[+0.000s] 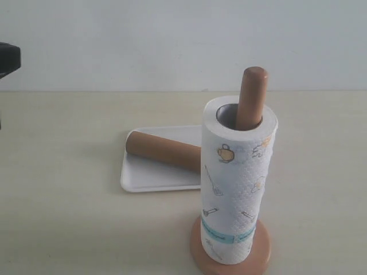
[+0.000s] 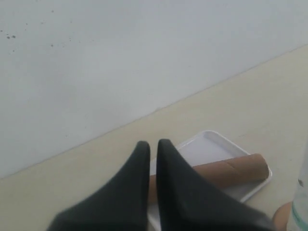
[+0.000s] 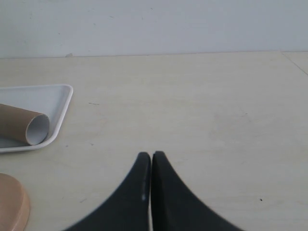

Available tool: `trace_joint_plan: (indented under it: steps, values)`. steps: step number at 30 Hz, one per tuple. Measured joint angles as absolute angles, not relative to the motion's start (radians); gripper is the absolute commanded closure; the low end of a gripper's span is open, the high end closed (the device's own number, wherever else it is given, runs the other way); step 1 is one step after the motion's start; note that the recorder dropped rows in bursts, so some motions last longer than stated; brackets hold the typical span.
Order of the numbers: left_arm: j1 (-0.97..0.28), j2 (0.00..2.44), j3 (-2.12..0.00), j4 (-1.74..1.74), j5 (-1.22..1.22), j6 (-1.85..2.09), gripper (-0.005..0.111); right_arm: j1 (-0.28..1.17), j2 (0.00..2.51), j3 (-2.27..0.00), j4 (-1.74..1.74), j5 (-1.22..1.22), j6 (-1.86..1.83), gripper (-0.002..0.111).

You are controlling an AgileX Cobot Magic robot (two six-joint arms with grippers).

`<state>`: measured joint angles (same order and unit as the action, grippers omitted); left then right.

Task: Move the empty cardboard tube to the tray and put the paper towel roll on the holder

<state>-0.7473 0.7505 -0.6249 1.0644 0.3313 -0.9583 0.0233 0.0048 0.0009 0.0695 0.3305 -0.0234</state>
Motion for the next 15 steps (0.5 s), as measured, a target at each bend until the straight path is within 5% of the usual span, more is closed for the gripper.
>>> trace_joint_plan:
  steps: [15]
  values:
    - [-0.747, 0.679, -0.614, 1.060, 0.335, -0.978, 0.102, 0.023, 0.005, 0.001, 0.070, 0.330, -0.023, 0.108]
